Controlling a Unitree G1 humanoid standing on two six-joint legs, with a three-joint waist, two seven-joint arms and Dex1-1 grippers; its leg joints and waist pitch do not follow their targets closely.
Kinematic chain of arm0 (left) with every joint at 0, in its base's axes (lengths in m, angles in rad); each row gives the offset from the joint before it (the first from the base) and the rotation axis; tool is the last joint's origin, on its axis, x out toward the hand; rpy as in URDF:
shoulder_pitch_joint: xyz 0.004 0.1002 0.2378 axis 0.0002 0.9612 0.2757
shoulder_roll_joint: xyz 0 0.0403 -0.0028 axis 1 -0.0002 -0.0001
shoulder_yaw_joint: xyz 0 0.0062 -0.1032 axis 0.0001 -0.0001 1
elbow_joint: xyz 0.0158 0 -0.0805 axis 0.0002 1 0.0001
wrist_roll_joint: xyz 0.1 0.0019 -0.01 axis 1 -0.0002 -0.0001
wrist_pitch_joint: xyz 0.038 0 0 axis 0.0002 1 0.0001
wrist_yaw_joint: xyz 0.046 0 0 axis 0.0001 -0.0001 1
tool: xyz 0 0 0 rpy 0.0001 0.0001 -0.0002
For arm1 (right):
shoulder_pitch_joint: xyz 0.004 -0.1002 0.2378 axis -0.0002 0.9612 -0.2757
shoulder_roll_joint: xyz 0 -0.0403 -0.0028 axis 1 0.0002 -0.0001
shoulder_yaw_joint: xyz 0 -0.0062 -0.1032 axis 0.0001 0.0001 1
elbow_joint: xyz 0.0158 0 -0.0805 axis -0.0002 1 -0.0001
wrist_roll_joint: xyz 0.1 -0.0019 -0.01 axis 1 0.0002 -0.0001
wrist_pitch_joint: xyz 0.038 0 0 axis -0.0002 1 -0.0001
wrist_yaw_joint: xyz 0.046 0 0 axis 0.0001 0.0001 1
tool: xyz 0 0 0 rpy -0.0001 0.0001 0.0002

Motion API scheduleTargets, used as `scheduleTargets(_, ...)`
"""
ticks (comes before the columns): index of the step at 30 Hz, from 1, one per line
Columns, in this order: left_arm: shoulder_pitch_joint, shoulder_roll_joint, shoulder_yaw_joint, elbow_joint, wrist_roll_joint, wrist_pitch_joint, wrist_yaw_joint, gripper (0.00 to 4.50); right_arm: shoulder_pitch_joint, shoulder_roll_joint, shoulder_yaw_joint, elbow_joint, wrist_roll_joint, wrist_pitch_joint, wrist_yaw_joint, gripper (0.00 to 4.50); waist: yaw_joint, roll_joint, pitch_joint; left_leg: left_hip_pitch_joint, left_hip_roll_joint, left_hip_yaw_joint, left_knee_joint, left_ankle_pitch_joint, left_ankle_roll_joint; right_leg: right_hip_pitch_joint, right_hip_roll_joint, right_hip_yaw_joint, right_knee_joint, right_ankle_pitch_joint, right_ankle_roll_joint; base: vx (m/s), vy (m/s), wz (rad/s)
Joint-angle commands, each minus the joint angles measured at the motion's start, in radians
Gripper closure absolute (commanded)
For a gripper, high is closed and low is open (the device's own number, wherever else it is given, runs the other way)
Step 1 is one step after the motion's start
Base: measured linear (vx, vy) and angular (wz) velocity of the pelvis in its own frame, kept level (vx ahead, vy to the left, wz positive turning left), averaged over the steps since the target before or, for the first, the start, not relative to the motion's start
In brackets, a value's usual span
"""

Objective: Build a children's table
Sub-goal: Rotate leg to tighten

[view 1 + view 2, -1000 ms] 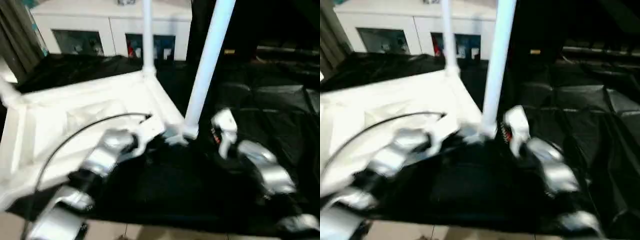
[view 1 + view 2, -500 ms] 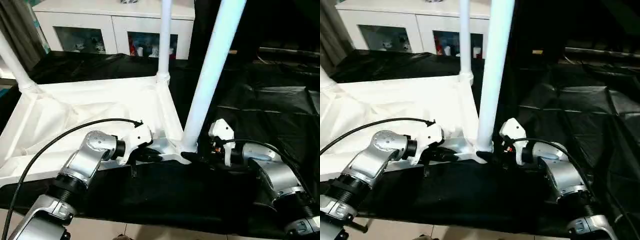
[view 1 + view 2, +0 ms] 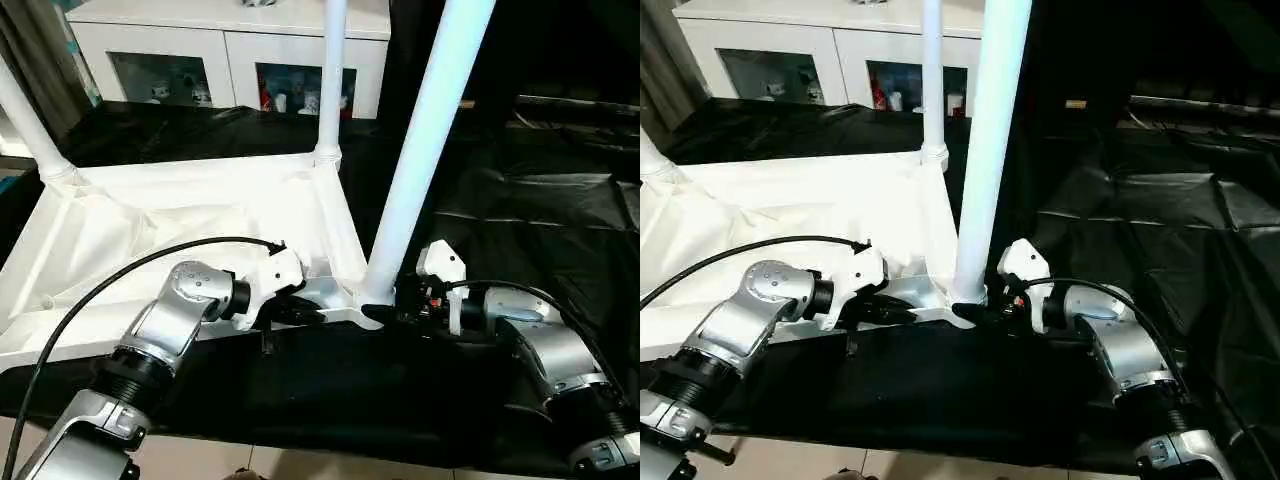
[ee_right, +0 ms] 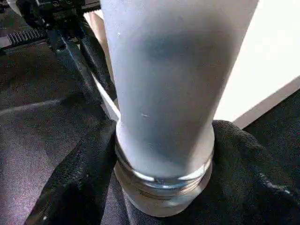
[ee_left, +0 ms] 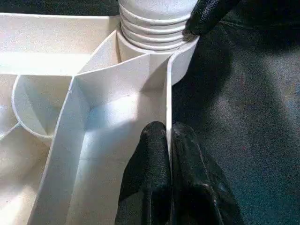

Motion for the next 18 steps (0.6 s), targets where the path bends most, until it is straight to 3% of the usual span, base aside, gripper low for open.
scheduleTargets(1,0.019,-0.014,-0.021,-0.018,-0.037,0.000,-0.048,4.50,-0.001,0.001,-0.002,0.003,-0.003,-0.011,-0.001,1.73,0.005,-0.018,-0.058,0.011,0.048,-0.015,-0.060,-0.167,0.078,0.045,-0.056,0.026,-0.065,-0.126,-0.260,0.000,0.000,0.00)
scheduleTargets(6,-0.006,-0.047,-0.006,0.052,0.010,0.001,0.073,4.50,-0.028,0.044,-0.027,0.110,-0.053,-0.020,-0.145,1.75,0.001,-0.017,-0.056,0.011,0.047,-0.015,-0.061,-0.188,0.063,0.041,-0.056,0.026,-0.068,-0.159,-0.259,0.000,0.000,0.00)
scheduleTargets(8,-0.021,-0.067,0.004,0.088,0.024,0.006,0.128,4.50,-0.040,0.058,-0.031,0.155,-0.078,-0.027,-0.209,1.75,-0.006,-0.016,-0.049,0.015,0.045,-0.019,-0.067,-0.261,0.025,0.038,-0.057,0.025,-0.080,-0.289,-0.233,0.000,0.000,0.00)
scheduleTargets(11,-0.094,-0.173,0.045,0.222,0.059,0.064,0.361,4.50,-0.092,0.171,-0.100,0.297,-0.104,0.011,-0.534,1.76,-0.015,-0.016,-0.047,0.020,0.042,-0.026,-0.073,-0.324,-0.019,0.033,-0.059,0.024,-0.089,-0.407,-0.192,0.000,0.000,0.00)
scheduleTargets(12,-0.094,-0.173,0.045,0.222,0.059,0.064,0.361,4.50,-0.092,0.171,-0.100,0.297,-0.104,0.011,-0.534,1.76,-0.018,-0.020,-0.049,0.017,0.042,-0.025,-0.072,-0.320,-0.022,0.036,-0.058,0.025,-0.088,-0.403,-0.188,0.000,0.000,0.00)
scheduleTargets(13,-0.130,-0.228,0.060,0.279,0.070,0.068,0.470,4.50,-0.116,0.230,-0.123,0.339,-0.122,0.007,-0.696,1.76,-0.018,-0.016,-0.049,0.021,0.040,-0.023,-0.072,-0.319,-0.024,0.025,-0.057,0.028,-0.092,-0.391,-0.182,0.000,0.000,0.00)
scheduleTargets(16,-0.168,-0.284,0.077,0.340,0.079,0.070,0.568,4.50,-0.148,0.299,-0.154,0.386,-0.119,0.018,-0.842,1.76,-0.014,-0.017,-0.051,0.020,0.039,-0.024,-0.071,-0.313,-0.012,0.029,-0.058,0.027,-0.095,-0.372,-0.175,0.000,0.000,0.00)
scheduleTargets(18,-0.179,-0.296,0.074,0.359,0.088,0.063,0.587,4.50,-0.153,0.316,-0.133,0.391,-0.140,0.003,-0.853,1.76,-0.013,-0.016,-0.053,0.017,0.038,-0.022,-0.071,-0.303,-0.009,0.030,-0.056,0.028,-0.093,-0.354,-0.172,0.000,0.000,0.00)
